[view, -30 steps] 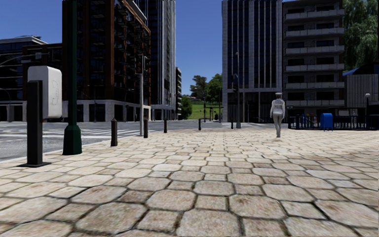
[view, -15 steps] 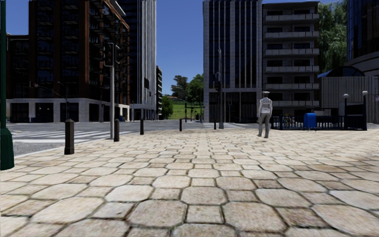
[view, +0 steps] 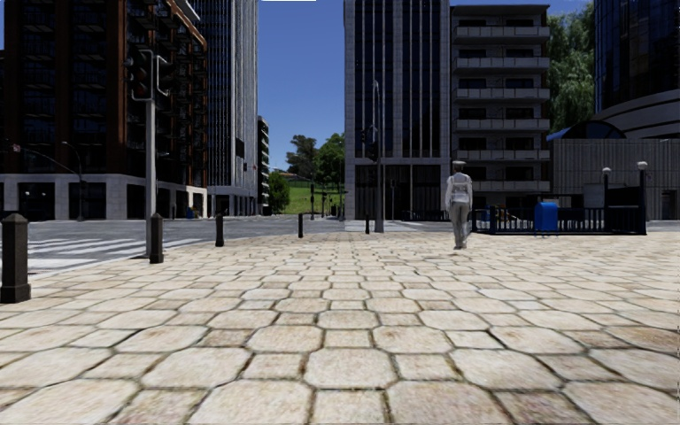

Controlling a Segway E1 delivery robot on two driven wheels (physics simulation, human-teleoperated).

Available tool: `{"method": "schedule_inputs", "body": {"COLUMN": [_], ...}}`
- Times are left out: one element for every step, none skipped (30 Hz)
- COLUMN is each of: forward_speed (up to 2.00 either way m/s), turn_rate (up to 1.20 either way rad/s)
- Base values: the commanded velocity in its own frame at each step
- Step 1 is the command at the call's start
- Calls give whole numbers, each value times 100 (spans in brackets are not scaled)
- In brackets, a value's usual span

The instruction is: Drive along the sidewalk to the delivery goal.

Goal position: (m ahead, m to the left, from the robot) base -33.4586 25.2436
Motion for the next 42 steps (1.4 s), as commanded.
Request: {"method": "schedule_inputs", "body": {"forward_speed": [200, 200, 200, 200, 200, 200, 200, 200, 200, 200, 200, 200, 200, 200, 200, 200, 200, 200, 200, 200, 200, 200, 200, 200, 200, 200, 200, 200, 200, 200, 195, 186, 186, 183, 181, 180, 180, 180, 180, 180, 180, 173], "turn_rate": [0, 0, 0, 0, 0, 0, 0, 0, 0, 0, 0, 0, 0, 0, 0, 5, 29, 30, 30, 30, 30, 30, 32, 34, 34, 37, 39, 39, 41, 47, 49, 49, 49, 50, 50, 50, 50, 50, 50, 50, 50, 50]}}
